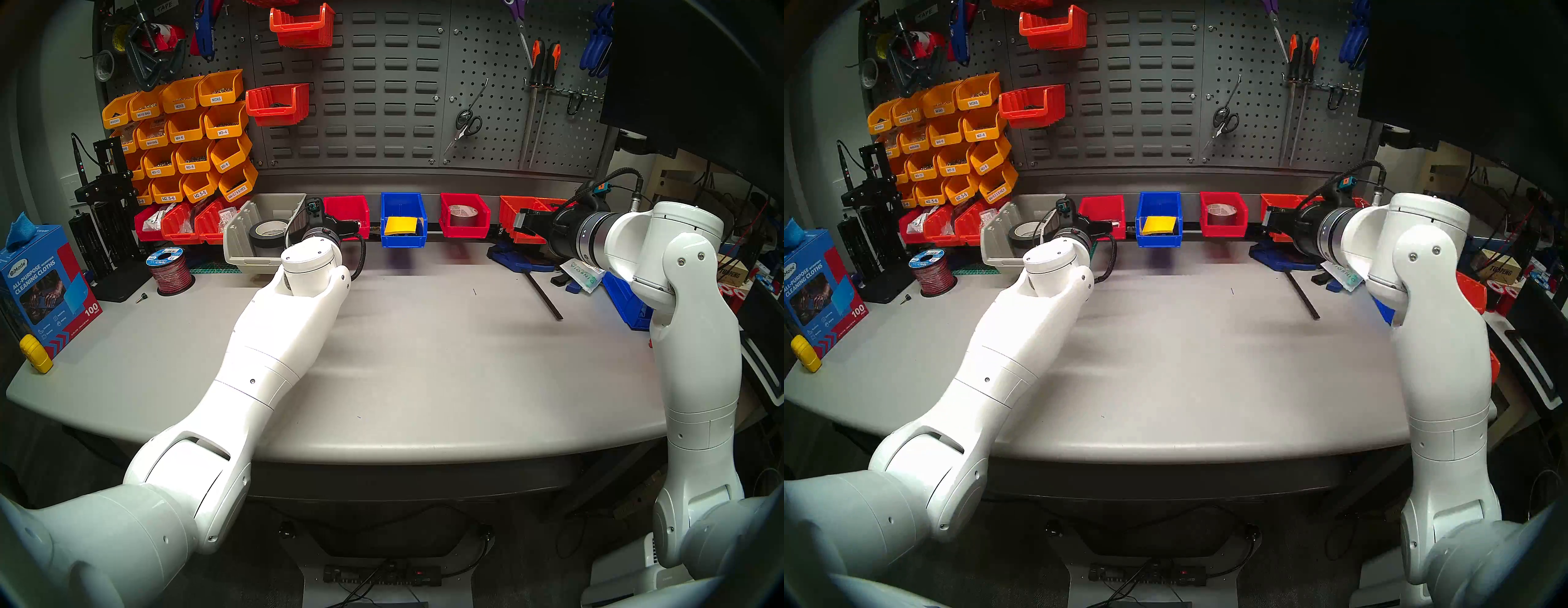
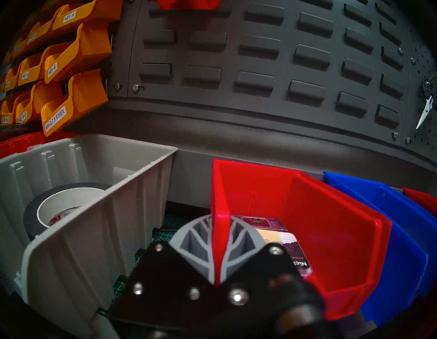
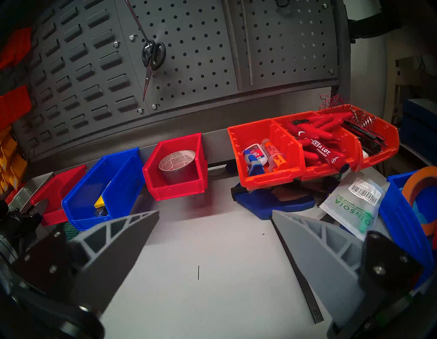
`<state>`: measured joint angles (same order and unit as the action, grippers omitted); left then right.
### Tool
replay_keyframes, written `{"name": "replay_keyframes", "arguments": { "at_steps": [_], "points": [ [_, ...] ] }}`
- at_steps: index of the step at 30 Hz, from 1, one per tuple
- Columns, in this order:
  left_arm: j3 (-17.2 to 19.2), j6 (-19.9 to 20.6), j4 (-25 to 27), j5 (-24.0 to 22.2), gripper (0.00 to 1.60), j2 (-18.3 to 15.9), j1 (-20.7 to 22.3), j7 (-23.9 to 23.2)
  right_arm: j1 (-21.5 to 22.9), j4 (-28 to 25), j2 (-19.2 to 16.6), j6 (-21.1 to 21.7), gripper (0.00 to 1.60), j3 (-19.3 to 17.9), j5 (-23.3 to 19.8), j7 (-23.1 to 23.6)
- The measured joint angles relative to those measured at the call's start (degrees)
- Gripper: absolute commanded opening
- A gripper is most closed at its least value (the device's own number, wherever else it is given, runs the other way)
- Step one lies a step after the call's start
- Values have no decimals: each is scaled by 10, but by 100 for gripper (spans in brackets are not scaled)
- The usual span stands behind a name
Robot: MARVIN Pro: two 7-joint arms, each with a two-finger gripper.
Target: Hang all the unorganized tool boxes onto the wall
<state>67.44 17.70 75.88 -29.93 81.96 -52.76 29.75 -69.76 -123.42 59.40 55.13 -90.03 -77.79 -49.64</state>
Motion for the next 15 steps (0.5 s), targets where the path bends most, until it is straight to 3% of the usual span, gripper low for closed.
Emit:
{"name": "replay_keyframes", "arguments": {
  "at_steps": [15],
  "points": [
    [-5, -25, -56, 17, 0, 3, 41, -34, 0, 0, -3, 0, 160, 0, 2, 0]
  ]
}}
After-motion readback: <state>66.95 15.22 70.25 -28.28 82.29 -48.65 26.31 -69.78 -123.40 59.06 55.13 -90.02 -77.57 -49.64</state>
